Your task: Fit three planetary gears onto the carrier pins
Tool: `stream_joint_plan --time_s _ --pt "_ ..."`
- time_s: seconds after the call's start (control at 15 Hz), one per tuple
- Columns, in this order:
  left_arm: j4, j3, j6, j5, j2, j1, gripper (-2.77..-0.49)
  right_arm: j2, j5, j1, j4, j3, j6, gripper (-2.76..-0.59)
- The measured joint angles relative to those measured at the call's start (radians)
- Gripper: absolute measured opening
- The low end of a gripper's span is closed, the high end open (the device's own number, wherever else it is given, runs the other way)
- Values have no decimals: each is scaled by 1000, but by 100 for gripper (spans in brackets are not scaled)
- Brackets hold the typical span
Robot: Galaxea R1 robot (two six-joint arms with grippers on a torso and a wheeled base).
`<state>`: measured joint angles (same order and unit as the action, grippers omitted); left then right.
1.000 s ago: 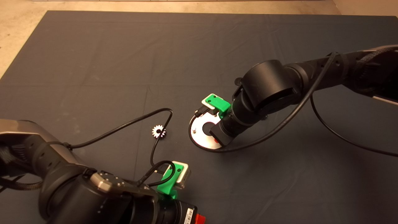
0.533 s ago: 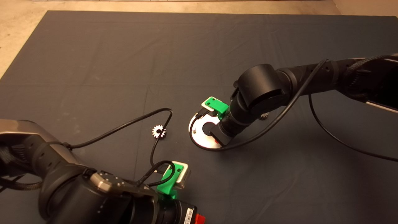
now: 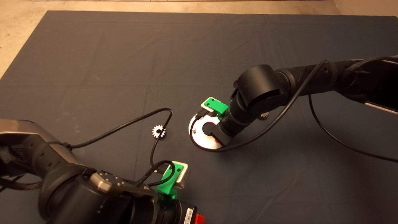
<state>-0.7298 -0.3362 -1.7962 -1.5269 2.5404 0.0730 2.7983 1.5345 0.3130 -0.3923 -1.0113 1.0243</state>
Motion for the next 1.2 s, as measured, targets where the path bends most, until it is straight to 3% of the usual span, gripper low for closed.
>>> stream_joint_plan --time_s 1.2 --pt "0 0 0 0 -5 10 -118 0 0 -6 -1 -2 -53 -239"
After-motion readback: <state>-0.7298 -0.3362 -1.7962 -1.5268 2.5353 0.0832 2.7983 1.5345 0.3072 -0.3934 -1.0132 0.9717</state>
